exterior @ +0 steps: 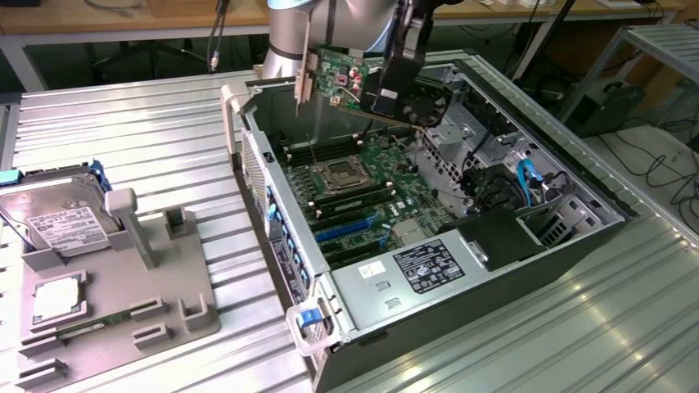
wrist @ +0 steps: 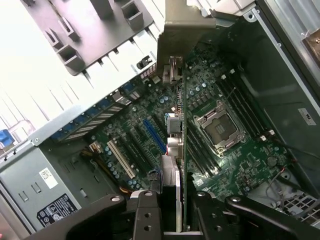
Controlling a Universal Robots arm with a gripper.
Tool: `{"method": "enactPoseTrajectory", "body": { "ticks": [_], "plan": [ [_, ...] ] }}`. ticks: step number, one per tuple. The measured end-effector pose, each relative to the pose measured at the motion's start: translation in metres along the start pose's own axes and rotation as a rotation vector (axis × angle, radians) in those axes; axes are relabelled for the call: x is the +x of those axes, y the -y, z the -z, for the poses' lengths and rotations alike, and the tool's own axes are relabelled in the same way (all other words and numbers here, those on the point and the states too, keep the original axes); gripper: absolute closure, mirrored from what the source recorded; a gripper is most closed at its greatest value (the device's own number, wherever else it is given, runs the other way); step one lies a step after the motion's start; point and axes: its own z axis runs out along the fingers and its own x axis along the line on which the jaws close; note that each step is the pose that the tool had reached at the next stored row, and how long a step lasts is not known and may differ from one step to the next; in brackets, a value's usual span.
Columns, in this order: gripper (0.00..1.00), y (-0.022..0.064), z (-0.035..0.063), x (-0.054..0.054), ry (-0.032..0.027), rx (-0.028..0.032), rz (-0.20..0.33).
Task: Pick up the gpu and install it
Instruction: 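Pick up the gpu and move the gpu toward the slot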
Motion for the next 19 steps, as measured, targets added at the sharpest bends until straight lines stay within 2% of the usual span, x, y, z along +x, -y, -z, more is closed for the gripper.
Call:
{"method": "enactPoseTrajectory", "body": {
  "ticks": [19],
  "plan": [
    [0.72,0.0,0.0,0.0,-0.0095,0.0004,0.192]
  ]
}}
